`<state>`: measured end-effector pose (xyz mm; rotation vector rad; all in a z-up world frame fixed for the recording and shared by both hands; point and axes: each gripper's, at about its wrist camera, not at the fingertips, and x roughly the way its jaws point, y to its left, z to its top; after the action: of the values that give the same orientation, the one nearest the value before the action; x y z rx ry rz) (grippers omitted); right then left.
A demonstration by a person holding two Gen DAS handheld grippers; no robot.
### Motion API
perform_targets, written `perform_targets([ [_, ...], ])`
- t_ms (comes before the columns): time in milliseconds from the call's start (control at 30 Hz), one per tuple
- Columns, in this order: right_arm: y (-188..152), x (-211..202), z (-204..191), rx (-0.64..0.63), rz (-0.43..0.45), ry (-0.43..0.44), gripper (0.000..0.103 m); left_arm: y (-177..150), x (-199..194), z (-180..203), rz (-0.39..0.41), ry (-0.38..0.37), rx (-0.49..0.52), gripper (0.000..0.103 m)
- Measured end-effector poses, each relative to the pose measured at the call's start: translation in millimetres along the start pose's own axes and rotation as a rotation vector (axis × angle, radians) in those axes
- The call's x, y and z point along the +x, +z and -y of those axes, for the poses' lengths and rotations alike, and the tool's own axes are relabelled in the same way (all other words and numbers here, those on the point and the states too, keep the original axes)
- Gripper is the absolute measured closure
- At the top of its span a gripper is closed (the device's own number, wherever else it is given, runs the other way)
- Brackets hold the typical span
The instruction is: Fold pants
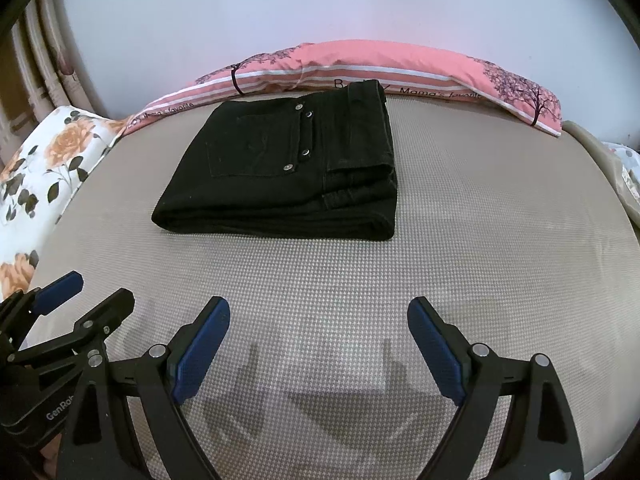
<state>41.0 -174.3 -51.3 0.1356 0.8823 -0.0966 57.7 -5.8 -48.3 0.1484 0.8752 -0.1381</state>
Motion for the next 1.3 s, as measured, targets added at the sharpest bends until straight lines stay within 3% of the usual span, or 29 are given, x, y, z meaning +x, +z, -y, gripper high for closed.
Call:
perform_targets([
  [1300,-2.4,1.0,-11.6,-0.022,-0.016,-0.027,0.014,-1.9,2.9,-2.3,-0.002,0.001,-0.002,0.035],
])
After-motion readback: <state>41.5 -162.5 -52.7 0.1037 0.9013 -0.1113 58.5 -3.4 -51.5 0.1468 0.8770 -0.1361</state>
